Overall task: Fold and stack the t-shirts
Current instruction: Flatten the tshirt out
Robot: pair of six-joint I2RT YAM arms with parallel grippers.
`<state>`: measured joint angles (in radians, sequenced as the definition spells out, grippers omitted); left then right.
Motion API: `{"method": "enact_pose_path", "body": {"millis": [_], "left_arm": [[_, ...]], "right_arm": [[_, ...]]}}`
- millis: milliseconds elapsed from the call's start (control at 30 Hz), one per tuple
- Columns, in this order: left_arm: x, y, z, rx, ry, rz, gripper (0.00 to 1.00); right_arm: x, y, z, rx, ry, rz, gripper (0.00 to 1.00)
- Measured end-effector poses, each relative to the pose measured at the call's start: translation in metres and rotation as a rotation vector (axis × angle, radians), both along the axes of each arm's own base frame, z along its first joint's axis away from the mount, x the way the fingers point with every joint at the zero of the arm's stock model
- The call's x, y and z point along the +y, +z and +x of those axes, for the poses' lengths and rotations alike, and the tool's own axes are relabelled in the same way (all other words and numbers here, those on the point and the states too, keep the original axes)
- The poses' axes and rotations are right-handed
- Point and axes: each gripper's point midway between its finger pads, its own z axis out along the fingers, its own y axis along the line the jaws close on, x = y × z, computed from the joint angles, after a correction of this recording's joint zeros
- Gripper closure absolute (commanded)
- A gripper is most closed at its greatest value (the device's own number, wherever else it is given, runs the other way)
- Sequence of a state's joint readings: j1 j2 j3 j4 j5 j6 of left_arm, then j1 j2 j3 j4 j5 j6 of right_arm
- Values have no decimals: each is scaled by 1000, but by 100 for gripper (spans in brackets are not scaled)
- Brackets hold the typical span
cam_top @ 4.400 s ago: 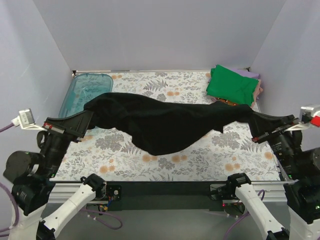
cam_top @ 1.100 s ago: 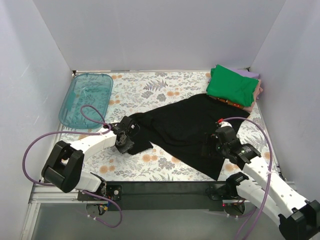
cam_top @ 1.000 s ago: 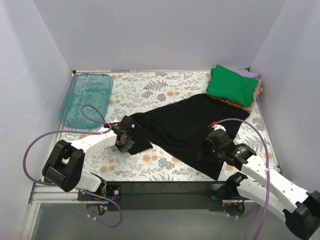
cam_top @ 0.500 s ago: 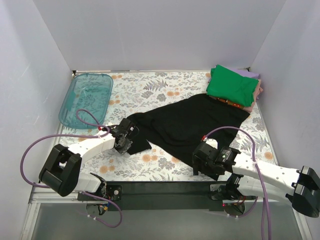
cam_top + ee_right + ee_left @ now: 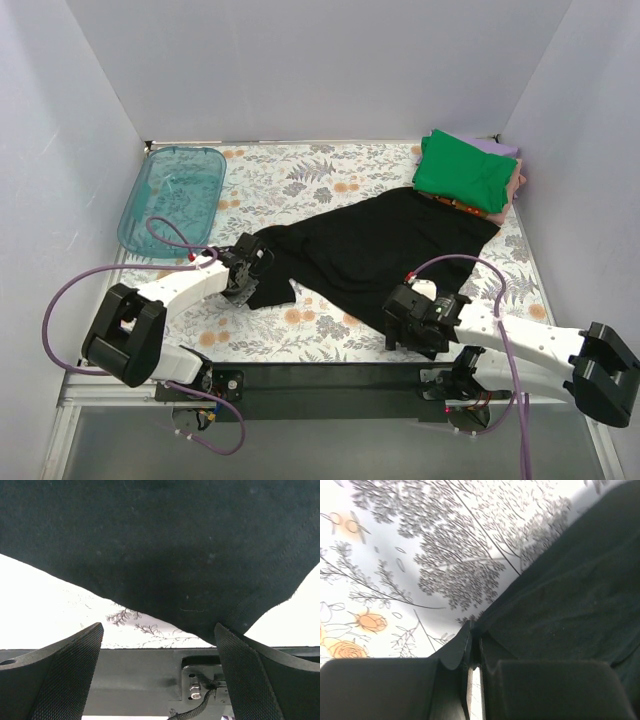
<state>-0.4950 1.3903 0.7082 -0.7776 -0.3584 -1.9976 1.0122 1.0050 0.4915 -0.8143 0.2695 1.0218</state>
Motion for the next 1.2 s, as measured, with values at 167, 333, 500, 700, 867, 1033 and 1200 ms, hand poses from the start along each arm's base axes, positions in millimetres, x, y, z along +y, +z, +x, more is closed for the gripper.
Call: {"method": "enact_pose_path", "body": {"millis": [167, 333, 500, 700, 867, 1033, 1200], "left_arm": [[13, -1, -1, 6, 53, 0, 100], [31, -1, -3, -5, 130, -16, 100], [43, 0, -5, -5, 180, -23, 100], [46, 0, -6, 11, 188, -16, 100], [46, 0, -6, 14, 186, -14, 100], [46, 0, -6, 23, 186, -11, 100], [46, 0, -6, 29, 186, -8, 100]], "right_arm": [[6, -3, 11, 55, 48, -40, 3], [37, -1, 37, 41, 183, -30, 11], [76, 3, 66, -22, 285, 25, 21], [90, 6, 73, -117, 311, 117, 23], [86, 9, 71, -182, 269, 183, 23], [71, 12, 58, -170, 243, 191, 22], [59, 23, 52, -182, 227, 187, 21]]}}
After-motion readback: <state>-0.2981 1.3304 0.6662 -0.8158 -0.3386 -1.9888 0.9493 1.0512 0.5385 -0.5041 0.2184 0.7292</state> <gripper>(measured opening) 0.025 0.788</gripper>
